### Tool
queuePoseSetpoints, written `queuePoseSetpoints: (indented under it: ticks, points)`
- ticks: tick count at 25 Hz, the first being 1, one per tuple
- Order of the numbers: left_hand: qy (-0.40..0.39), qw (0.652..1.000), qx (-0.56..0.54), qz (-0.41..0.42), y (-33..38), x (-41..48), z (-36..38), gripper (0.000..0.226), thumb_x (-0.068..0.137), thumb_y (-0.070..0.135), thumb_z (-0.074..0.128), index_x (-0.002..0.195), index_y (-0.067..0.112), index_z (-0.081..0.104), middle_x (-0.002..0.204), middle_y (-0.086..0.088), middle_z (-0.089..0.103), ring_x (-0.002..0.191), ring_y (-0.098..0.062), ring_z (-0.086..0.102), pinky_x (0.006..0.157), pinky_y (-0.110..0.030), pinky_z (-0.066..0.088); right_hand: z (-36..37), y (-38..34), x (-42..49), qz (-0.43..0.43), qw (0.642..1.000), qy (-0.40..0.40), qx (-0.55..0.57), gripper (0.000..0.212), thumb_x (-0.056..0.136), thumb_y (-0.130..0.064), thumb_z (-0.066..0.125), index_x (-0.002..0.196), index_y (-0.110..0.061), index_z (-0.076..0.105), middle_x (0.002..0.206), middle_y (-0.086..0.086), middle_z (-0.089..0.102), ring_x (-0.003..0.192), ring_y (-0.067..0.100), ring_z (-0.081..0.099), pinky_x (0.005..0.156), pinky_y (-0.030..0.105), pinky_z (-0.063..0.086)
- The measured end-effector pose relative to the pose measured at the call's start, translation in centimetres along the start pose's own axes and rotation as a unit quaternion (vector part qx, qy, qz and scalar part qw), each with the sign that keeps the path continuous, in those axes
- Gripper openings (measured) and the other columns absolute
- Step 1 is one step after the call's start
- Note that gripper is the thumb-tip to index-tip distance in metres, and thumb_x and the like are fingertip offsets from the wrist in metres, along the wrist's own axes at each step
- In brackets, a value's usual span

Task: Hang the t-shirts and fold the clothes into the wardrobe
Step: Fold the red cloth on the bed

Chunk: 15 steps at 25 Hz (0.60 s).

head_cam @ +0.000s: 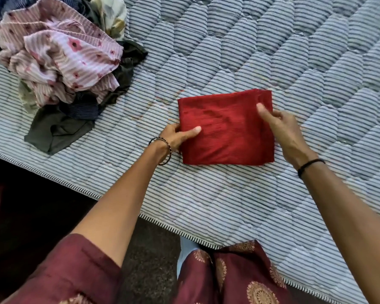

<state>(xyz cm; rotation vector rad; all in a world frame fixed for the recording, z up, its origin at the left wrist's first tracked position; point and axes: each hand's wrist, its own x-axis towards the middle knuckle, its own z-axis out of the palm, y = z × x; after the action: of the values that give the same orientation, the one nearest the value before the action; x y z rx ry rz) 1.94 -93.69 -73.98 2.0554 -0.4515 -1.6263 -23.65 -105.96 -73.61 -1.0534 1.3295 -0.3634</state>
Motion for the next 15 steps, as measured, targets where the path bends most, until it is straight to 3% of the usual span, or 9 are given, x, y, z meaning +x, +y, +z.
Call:
queuePoseSetpoints:
  ticks: [3,6,9,12,15]
  points:
    - [-0.001,1.000,-0.003,-0.002,-0.4,-0.1,0.1,0.052,0.077,0.032,0.082,0.120,0.010,0.064,0.112,0.002,0.069,0.094,-0.007,0.066,0.071,-0.012,0.053,1.2,0.0,-1.2,-0.005,1.000,-0.031,-0.004,0.036,0.086,-0.029,0.082,0.115,-0.011,0.074,0.107,0.002,0.079,0.100,0.013,0.075,0.087,0.026,0.060]
    - [0.023,0.995,-0.099,0.009,-0.3,-0.2,0.2,0.046,0.067,0.036,0.085,0.104,0.014,0.067,0.098,0.001,0.075,0.086,-0.011,0.071,0.075,-0.021,0.055,1.9,0.2,-1.3,-0.003,1.000,-0.030,-0.003,0.034,0.085,-0.020,0.083,0.116,-0.009,0.073,0.106,0.001,0.079,0.099,0.014,0.075,0.085,0.026,0.059]
    - [0.033,0.992,-0.120,-0.008,0.0,-0.1,0.7,0.069,0.057,0.050,0.082,0.109,0.007,0.068,0.097,-0.005,0.076,0.093,-0.026,0.072,0.086,-0.035,0.057,2.4,0.5,-1.4,-0.007,1.000,-0.017,0.023,0.030,0.092,-0.017,0.076,0.119,-0.007,0.070,0.103,-0.002,0.079,0.096,0.012,0.075,0.078,0.022,0.058]
    - [0.051,0.993,-0.107,0.022,-0.1,-0.2,1.6,0.052,0.076,0.046,0.076,0.117,0.017,0.065,0.103,0.001,0.073,0.097,-0.021,0.070,0.086,-0.032,0.056,2.2,0.7,-1.7,-0.031,0.998,0.015,0.043,0.043,0.092,-0.021,0.076,0.130,-0.009,0.061,0.117,0.002,0.075,0.105,0.014,0.073,0.084,0.023,0.058]
    - [0.064,0.986,-0.130,0.081,1.0,-1.1,3.0,0.023,0.090,0.032,0.069,0.110,0.022,0.064,0.099,0.006,0.071,0.091,-0.011,0.068,0.085,-0.026,0.054,0.7,-0.3,-2.1,-0.067,0.994,0.069,0.056,0.039,0.092,-0.023,0.077,0.126,-0.015,0.059,0.115,-0.003,0.073,0.103,0.007,0.071,0.085,0.020,0.056]
